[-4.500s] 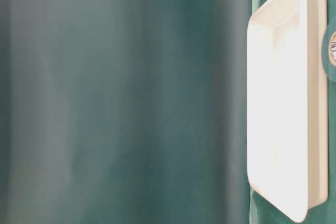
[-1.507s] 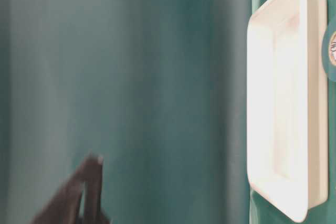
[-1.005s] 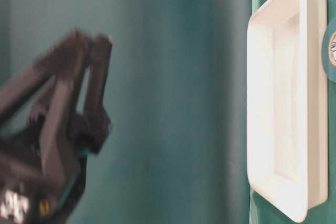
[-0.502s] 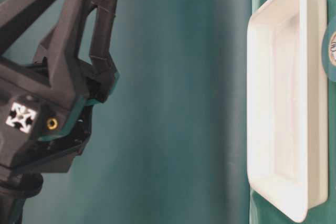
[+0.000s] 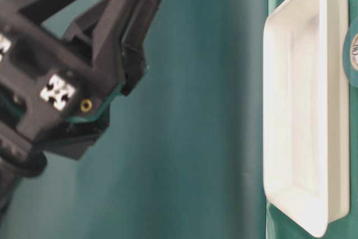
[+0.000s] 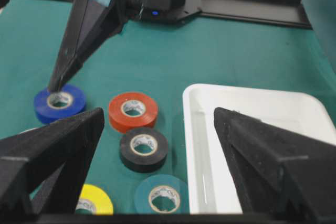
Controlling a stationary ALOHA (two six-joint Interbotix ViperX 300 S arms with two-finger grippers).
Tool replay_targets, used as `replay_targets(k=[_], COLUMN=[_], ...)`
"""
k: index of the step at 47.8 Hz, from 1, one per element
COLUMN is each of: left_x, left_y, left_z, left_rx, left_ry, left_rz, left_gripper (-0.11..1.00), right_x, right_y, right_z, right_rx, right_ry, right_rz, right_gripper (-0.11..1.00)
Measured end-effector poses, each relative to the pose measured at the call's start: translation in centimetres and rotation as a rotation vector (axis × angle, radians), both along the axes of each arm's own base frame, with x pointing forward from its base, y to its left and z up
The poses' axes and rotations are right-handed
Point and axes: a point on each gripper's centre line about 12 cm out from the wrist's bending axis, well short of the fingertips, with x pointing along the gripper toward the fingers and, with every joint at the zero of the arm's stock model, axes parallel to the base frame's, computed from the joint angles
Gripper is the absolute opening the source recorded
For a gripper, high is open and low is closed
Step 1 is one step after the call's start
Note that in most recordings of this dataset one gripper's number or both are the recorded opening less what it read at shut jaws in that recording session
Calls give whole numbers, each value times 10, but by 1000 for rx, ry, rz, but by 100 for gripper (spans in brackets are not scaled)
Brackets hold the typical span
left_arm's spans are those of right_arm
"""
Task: Pick up the tape from a random location and place it into the white case.
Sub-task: 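Move the left gripper over the yellow tape roll and lower it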
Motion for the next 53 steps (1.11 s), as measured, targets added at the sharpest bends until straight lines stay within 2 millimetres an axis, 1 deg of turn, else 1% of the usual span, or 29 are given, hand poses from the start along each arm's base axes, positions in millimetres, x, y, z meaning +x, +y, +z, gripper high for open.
replay_targets(k=[7, 17, 31, 38, 53], left_x=[9, 19, 25, 25, 25], left_y=[-1, 4, 10, 11, 10], left_z=[0, -1, 1, 1, -1], left_rx=[18, 42, 79, 83, 85], left_ry=[104, 245, 412, 443, 452], left_rz=[1, 13, 20, 22, 22], left_gripper=[98, 98, 98, 98, 98], right_x=[0, 1, 2, 3, 5], right_y=[0, 0, 0, 0, 0], right_z=[-1, -2, -3, -3, -6], right_rx=[2, 2, 2, 2, 0], right_ry=[2, 9, 14, 15, 29], right_rz=[0, 0, 0, 0, 0], right_gripper=[91, 91, 91, 91, 91])
